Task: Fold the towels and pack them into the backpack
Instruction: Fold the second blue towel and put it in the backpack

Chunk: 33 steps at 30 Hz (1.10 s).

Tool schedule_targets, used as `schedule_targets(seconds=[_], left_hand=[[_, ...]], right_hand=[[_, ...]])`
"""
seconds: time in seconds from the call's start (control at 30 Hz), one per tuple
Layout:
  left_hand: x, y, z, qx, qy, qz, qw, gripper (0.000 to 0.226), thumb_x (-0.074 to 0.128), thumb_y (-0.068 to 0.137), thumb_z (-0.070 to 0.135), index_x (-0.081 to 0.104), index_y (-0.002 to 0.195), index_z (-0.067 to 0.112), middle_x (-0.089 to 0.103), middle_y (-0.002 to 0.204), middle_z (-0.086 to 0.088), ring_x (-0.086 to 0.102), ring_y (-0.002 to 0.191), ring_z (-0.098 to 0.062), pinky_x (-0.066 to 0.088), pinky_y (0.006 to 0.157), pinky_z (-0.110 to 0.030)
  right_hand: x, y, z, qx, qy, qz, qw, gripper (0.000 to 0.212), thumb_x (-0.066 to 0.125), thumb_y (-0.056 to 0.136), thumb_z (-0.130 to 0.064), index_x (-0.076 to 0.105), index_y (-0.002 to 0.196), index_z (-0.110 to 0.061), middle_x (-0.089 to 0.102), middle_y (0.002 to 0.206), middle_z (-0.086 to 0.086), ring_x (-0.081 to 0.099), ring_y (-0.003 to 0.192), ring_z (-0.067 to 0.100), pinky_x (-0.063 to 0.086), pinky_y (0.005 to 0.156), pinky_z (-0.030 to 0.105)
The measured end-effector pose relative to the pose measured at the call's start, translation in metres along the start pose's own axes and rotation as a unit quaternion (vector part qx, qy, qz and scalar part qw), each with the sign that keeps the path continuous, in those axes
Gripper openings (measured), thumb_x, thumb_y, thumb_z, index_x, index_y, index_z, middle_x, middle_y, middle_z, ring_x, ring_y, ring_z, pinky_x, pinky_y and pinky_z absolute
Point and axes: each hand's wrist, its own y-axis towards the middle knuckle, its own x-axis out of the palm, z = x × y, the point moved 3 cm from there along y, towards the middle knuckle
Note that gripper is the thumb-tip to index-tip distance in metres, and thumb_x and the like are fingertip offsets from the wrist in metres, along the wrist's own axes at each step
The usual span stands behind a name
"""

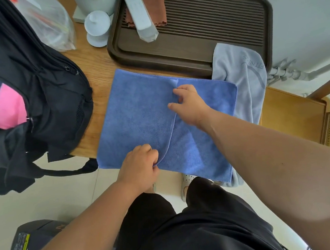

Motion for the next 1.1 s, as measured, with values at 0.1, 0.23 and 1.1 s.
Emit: schedule_targets(seconds=[0.1,0.23,1.1], left_hand=[[-0.012,0.001,-0.004,-0.12,-0.126,-0.045,0.984,0.026,0.067,0.074,0.008,0.047,0.065,0.022,0.053,0.067,0.005,0.05,0.064,-0.018,0.039,0.054,-0.03],[-0.049,0.003,0.006,-0.131,-0.152,-0.073,0.977,0.017,0.069,0.068,0.01,0.053,0.065,0.017,0.056,0.063,0.004,0.046,0.058,-0.012,0.037,0.053,-0.028],[0.004,0.038,0.149,-0.16,-0.215,-0.179,0.947,0.023,0.061,0.073,0.006,0.042,0.066,0.016,0.042,0.059,0.0,0.047,0.049,-0.013,0.044,0.051,-0.028]], right_hand=[[0.0,0.0,-0.007,0.004,0.033,0.01,0.999,0.014,0.061,0.096,-0.026,0.063,0.109,-0.021,0.039,0.123,-0.003,0.046,0.097,0.011,0.043,0.081,0.024],[-0.011,-0.007,-0.032,-0.065,0.12,0.048,0.99,0.047,0.064,0.086,-0.02,0.025,0.059,-0.025,0.03,0.082,-0.005,0.027,0.057,0.008,0.026,0.052,0.019],[-0.121,-0.05,0.067,-0.053,0.102,0.103,0.988,0.046,0.053,0.088,0.0,0.062,0.131,-0.016,0.047,0.136,-0.005,0.053,0.116,0.01,0.045,0.102,0.026]])
